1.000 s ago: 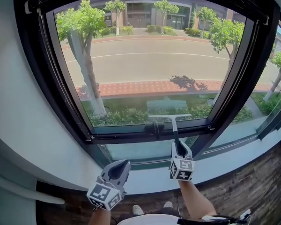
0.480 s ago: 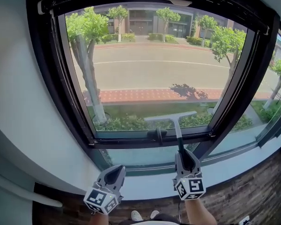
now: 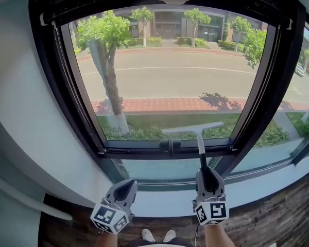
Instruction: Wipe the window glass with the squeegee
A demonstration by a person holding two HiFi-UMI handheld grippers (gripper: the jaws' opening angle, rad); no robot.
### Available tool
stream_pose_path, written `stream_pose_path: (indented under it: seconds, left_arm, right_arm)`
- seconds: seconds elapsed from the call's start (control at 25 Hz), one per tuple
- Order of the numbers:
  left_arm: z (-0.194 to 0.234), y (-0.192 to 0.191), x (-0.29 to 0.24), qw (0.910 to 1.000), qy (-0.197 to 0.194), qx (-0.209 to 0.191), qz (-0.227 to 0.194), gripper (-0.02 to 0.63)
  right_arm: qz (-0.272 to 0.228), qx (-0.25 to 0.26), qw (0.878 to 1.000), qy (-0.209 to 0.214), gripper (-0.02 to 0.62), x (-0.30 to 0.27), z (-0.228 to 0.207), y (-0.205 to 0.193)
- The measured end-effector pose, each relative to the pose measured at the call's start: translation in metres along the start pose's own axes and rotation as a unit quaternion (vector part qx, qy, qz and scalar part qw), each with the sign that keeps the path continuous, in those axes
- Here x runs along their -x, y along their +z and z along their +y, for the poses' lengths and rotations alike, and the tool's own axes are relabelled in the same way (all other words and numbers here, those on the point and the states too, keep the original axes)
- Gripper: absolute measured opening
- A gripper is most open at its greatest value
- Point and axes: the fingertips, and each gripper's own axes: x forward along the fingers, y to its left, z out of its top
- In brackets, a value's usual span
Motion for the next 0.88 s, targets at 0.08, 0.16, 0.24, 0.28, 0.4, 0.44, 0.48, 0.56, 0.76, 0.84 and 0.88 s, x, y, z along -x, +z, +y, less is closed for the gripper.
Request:
stream_pose_path:
  seconds: [0.08, 0.16, 0.24, 0.28, 0.4, 0.44, 0.48, 0.56, 0.76, 0.84, 0.88]
  left_arm:
    - [-0.008, 0.001, -0.003, 1.0000, -0.001, -0.004, 0.000, 0.018]
    - [-0.014, 0.004, -0.005, 1.0000, -0.005, -0.004, -0.003, 0.018]
    - [-0.018, 0.008, -0.006, 0.9999, -0.010, -0.007, -0.009, 0.018]
    - [-0.018, 0.010, -0.006, 0.9998, -0.012, -0.009, -0.012, 0.018]
    - [-0.014, 0.014, -0.003, 0.9996, -0.016, -0.013, -0.021, 0.018]
    - [-0.011, 0.015, 0.000, 0.9995, -0.016, -0.014, -0.023, 0.018]
    - [-0.006, 0.016, 0.003, 0.9995, -0.015, -0.015, -0.024, 0.018]
    - [0.007, 0.017, 0.012, 0.9994, -0.010, -0.016, -0.028, 0.018]
    - [0.036, 0.023, 0.030, 0.9988, -0.022, -0.025, -0.036, 0.018]
    - [0.048, 0.027, 0.038, 0.9983, -0.029, -0.029, -0.041, 0.018]
    - [0.056, 0.029, 0.043, 0.9982, -0.031, -0.029, -0.043, 0.018]
  right_arm:
    - [0.004, -0.007, 1.000, -0.005, 0.098, 0.006, -0.008, 0.000]
    - [0.005, -0.006, 1.000, -0.009, 0.098, 0.012, -0.014, 0.002]
    - [0.001, 0.003, 1.000, -0.011, 0.098, 0.016, -0.018, 0.007]
    - [-0.004, 0.008, 1.000, -0.012, 0.098, 0.017, -0.018, 0.010]
    - [-0.012, 0.021, 1.000, -0.016, 0.098, 0.014, -0.014, 0.019]
    - [-0.013, 0.024, 0.999, -0.016, 0.098, 0.012, -0.009, 0.021]
    - [-0.014, 0.025, 0.999, -0.016, 0.098, 0.009, -0.003, 0.024]
    - [-0.020, 0.028, 0.999, -0.014, 0.098, 0.000, 0.013, 0.031]
    - [-0.068, 0.049, 0.996, -0.015, 0.098, -0.050, 0.061, 0.085]
    - [-0.099, 0.060, 0.993, -0.020, 0.098, -0.080, 0.079, 0.117]
    - [-0.113, 0.065, 0.991, -0.022, 0.098, -0.095, 0.089, 0.132]
